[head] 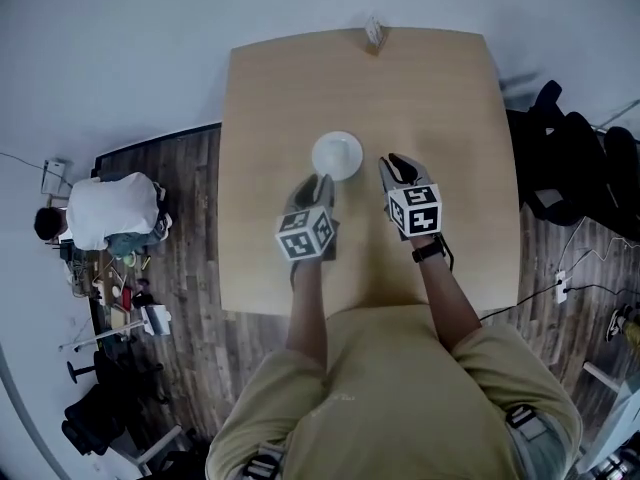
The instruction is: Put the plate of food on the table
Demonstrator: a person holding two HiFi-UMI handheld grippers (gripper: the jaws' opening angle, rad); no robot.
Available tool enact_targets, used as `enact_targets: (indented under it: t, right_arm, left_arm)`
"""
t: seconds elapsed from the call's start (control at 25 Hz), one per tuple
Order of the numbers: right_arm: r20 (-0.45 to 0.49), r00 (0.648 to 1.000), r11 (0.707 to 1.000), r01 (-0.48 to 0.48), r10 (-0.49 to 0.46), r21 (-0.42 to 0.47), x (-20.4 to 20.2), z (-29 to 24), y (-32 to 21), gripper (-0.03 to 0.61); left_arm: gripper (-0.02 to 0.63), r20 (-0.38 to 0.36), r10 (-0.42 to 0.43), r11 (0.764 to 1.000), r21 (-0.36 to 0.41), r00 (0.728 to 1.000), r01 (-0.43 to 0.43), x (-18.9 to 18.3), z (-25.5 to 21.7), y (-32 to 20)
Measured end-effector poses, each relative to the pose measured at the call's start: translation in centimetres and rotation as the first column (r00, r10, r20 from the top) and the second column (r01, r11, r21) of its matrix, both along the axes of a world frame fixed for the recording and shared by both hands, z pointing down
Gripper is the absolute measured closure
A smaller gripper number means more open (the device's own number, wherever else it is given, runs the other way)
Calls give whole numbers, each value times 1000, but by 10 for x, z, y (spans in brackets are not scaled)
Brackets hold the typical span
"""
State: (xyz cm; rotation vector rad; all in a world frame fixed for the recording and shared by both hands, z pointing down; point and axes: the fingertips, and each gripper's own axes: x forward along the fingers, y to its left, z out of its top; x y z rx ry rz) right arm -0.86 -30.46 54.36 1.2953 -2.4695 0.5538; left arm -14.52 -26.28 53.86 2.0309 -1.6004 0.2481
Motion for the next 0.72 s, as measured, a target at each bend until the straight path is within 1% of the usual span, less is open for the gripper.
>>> enact_targets:
  t: [0.08, 0.2, 0.28, 0.32, 0.4, 0.52, 0.6, 0.72]
  right_arm:
    - [-23, 1000, 998, -10, 12, 59, 9, -17, 12, 521]
    - [-54, 998, 989, -23, 31, 149, 22, -40, 30, 552]
    - [-87, 995, 976, -21, 41, 215, 30, -54, 43, 572]
    - [-100, 994, 969, -17, 43, 247, 32, -62, 50, 572]
    - [-100, 994, 955, -13, 45, 296, 33, -76, 66, 574]
    - [-65, 997, 938, -24, 49, 346, 36, -91, 88, 574]
    - [-51, 998, 931, -26, 48, 363, 39, -99, 101, 574]
    - [-38, 998, 927, -29, 46, 374, 46, -107, 119, 574]
  left_arm:
    - [506, 47, 5, 998, 69, 999, -9, 6, -20, 11]
    - [522, 102, -10, 986, 164, 995, -7, 12, -46, 29]
    - [540, 125, -36, 976, 217, 991, 8, 14, -61, 41]
    - [551, 131, -50, 970, 241, 990, 17, 15, -67, 48]
    - [577, 134, -71, 958, 285, 988, 30, 17, -78, 61]
    - [611, 150, -81, 944, 329, 985, 28, 22, -89, 82]
    - [612, 176, -88, 935, 353, 981, 21, 29, -93, 96]
    - [612, 186, -104, 923, 384, 977, 25, 39, -99, 117]
